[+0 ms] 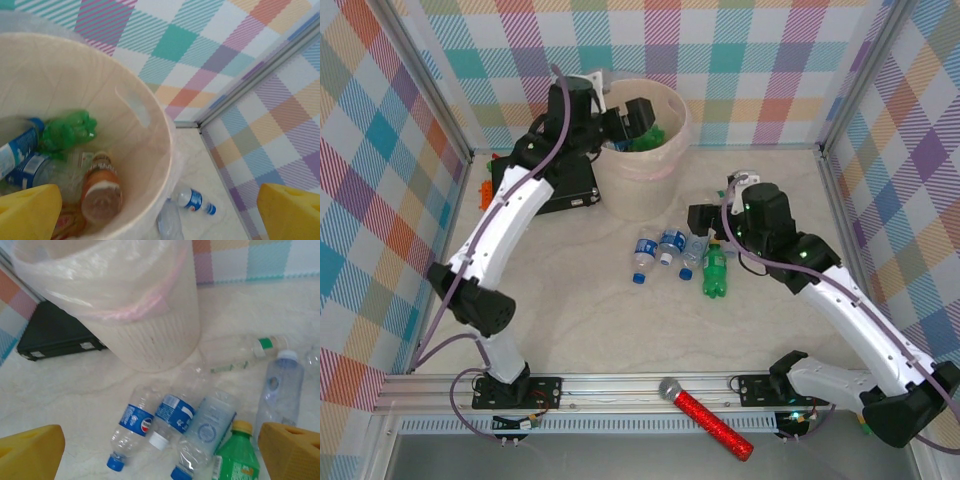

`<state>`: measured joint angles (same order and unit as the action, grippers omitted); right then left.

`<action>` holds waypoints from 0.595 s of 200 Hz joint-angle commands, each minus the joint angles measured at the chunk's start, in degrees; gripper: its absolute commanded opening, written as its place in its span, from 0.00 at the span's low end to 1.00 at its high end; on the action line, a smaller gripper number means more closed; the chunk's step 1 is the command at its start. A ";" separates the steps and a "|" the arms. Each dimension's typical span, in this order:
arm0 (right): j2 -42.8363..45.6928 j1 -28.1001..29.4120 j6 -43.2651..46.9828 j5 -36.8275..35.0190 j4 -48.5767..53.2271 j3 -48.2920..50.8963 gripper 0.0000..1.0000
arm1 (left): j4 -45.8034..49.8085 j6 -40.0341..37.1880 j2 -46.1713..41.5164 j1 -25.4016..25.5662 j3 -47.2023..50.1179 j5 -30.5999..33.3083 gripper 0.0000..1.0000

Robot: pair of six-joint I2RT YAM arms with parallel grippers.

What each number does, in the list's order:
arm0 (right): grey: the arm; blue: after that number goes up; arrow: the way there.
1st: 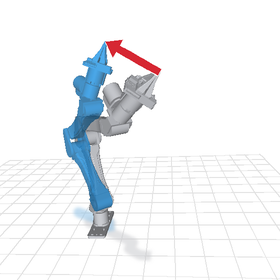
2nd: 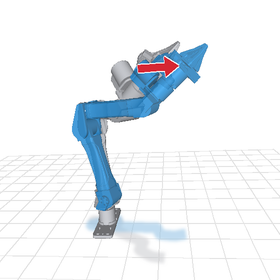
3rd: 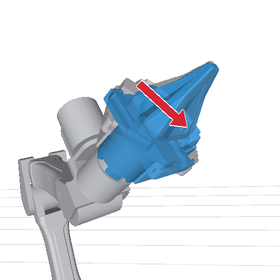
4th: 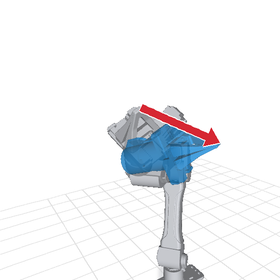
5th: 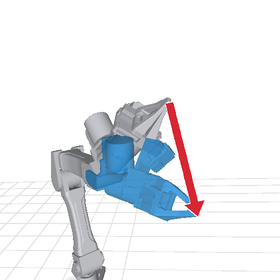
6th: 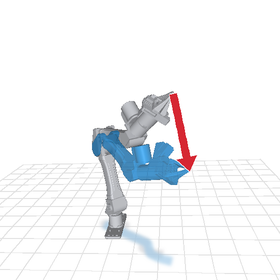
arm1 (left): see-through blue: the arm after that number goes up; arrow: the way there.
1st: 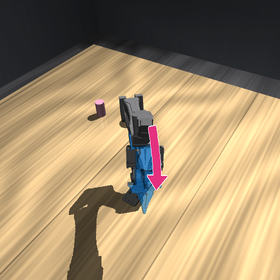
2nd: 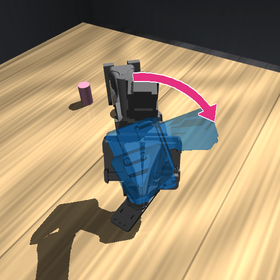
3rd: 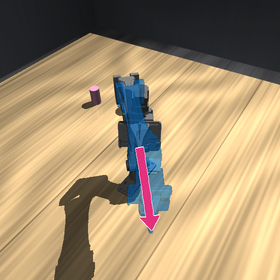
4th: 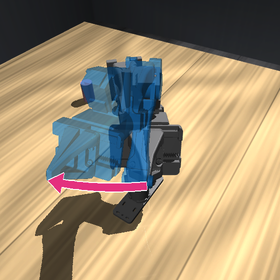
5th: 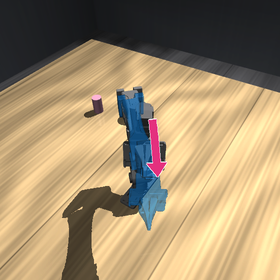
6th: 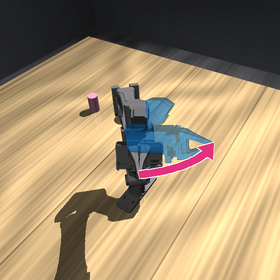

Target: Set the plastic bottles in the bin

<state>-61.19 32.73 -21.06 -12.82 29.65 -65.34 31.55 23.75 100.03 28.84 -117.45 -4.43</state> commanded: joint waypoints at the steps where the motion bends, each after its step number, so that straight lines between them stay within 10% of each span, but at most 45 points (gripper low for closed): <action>1: -1.30 -2.08 -3.71 -0.40 4.10 -0.18 0.99 | 1.78 -0.48 -4.92 0.69 5.89 0.30 1.00; 119: -27.50 -19.28 -10.60 7.36 14.26 -13.30 0.75 | 7.80 -2.63 -23.57 0.69 27.43 -8.94 1.00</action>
<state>-82.72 15.59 -30.65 -8.03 40.66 -72.73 38.00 22.46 79.46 29.02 -92.47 -8.43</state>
